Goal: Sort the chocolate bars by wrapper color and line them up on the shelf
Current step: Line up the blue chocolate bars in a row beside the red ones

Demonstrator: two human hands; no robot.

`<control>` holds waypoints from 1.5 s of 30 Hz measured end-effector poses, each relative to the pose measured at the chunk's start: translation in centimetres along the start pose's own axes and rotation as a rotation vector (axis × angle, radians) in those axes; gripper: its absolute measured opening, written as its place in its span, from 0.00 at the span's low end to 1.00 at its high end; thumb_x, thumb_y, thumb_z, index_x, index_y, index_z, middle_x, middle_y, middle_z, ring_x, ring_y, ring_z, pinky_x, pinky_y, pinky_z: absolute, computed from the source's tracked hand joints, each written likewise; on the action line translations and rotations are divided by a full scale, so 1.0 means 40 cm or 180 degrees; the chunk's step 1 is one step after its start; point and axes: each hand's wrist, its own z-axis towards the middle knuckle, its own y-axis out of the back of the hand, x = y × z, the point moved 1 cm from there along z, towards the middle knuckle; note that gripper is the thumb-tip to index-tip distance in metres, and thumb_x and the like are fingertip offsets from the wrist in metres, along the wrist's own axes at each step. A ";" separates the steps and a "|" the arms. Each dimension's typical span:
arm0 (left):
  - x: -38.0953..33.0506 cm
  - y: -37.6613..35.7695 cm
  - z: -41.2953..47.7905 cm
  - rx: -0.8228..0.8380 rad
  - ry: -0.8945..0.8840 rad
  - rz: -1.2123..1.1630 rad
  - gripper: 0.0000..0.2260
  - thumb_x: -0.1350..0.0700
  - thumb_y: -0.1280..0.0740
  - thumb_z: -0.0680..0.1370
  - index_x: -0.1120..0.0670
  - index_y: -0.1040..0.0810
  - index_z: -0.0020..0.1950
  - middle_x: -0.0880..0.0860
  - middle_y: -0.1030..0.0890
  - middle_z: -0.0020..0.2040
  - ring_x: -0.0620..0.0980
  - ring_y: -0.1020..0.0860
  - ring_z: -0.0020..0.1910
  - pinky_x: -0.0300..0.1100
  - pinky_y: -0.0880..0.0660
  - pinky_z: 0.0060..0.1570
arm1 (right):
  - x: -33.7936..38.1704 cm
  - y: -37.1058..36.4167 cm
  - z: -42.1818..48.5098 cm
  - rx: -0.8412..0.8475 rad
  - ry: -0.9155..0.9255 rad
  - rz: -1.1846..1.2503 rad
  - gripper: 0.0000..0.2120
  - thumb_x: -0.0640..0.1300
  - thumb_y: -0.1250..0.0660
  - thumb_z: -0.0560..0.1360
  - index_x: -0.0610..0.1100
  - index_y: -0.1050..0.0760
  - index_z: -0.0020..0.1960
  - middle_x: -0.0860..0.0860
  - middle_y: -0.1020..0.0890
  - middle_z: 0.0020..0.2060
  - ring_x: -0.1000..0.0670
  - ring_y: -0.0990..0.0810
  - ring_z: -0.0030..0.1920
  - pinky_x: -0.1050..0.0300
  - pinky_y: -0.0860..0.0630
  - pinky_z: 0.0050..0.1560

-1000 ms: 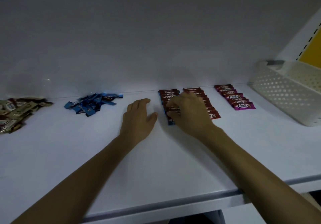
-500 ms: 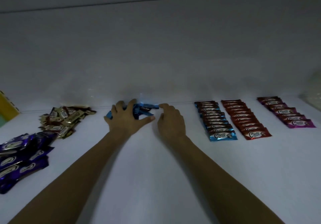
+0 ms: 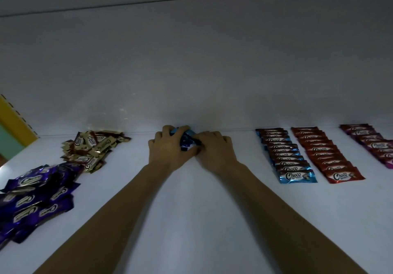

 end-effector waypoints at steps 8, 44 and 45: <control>-0.007 0.010 0.007 -0.0028 -0.0443 0.0011 0.25 0.44 0.27 0.70 0.50 0.23 0.64 0.58 0.24 0.55 0.60 0.24 0.50 0.46 0.28 0.42 | -0.009 0.008 -0.014 -0.0104 0.0128 0.1458 0.18 0.35 0.42 0.75 0.51 0.20 0.55 0.54 0.18 0.52 0.53 0.21 0.52 0.57 0.26 0.56; -0.301 0.036 -0.084 0.0570 0.2105 -0.6154 0.07 0.64 0.42 0.76 0.55 0.26 0.47 0.57 0.23 0.44 0.51 0.24 0.41 0.43 0.25 0.39 | 0.043 0.158 -0.135 -0.2061 -0.1225 0.3705 0.14 0.33 0.39 0.78 0.51 0.22 0.47 0.51 0.19 0.45 0.52 0.20 0.46 0.59 0.21 0.48; -0.305 0.031 -0.085 0.0634 0.2175 -0.6234 0.07 0.63 0.41 0.76 0.56 0.26 0.49 0.57 0.23 0.46 0.52 0.23 0.43 0.44 0.25 0.41 | 0.045 0.162 -0.128 -0.2100 -0.1262 0.3753 0.15 0.33 0.40 0.78 0.52 0.23 0.45 0.51 0.19 0.44 0.51 0.20 0.46 0.56 0.21 0.49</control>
